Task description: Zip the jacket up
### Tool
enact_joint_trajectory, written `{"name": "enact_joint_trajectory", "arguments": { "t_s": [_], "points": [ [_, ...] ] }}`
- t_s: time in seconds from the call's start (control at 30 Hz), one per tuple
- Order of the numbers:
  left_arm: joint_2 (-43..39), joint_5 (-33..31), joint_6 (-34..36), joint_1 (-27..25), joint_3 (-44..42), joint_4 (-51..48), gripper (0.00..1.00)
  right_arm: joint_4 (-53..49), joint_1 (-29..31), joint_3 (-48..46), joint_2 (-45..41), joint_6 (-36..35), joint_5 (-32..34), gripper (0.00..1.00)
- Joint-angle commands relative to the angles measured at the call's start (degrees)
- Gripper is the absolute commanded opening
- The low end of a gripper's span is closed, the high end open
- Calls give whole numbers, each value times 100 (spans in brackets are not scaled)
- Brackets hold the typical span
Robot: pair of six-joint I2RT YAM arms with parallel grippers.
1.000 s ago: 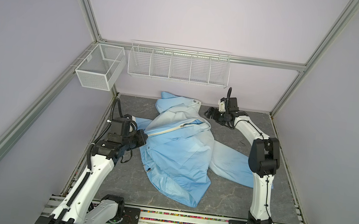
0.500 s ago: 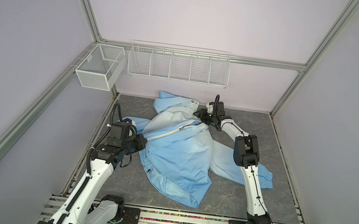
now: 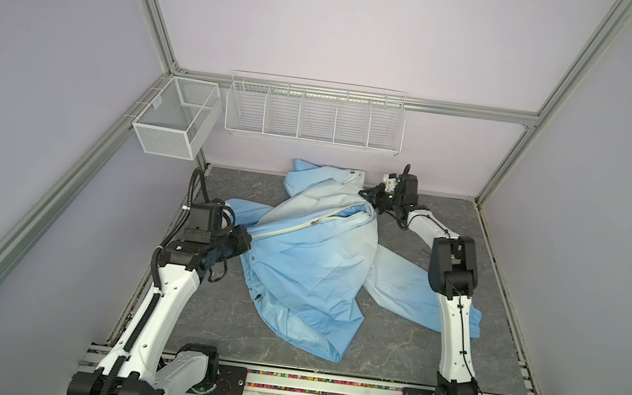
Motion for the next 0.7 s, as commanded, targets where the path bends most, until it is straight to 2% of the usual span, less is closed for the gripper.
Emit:
{"name": "enact_joint_trajectory", "arguments": {
  "t_s": [0.0, 0.17, 0.3, 0.37, 0.43, 0.5, 0.57, 0.6, 0.67],
  "points": [
    [297, -232, 377, 239, 661, 65, 0, 731, -623, -522, -1199, 74, 89, 8],
    [972, -367, 426, 341, 1470, 239, 0, 812, -1189, -1505, -2250, -51, 162, 8],
    [1418, -300, 442, 340, 2131, 84, 0, 554, -1461, -1938, -2506, -282, 71, 7],
    [1459, -9, 381, 340, 2206, -2, 0, 188, -1544, -2167, -2447, -629, 161, 8],
    [1330, 254, 308, 340, 1979, 16, 0, -663, -1589, -2159, -2269, -1289, 470, 9],
    [1114, 411, 256, 340, 1556, 128, 0, -1805, -1616, -2065, -2057, -1807, 1017, 28],
    [882, 566, 233, 339, 1121, 212, 0, -1873, -1643, -2391, -2036, -2007, 1254, 56],
    [815, 647, 235, 340, 960, 248, 0, -1868, -1641, -2547, -2094, -2048, 1372, 65],
    [695, 753, 247, 340, 671, 290, 0, -1782, -1635, -2819, -2263, -2142, 1481, 73]
  ]
}}
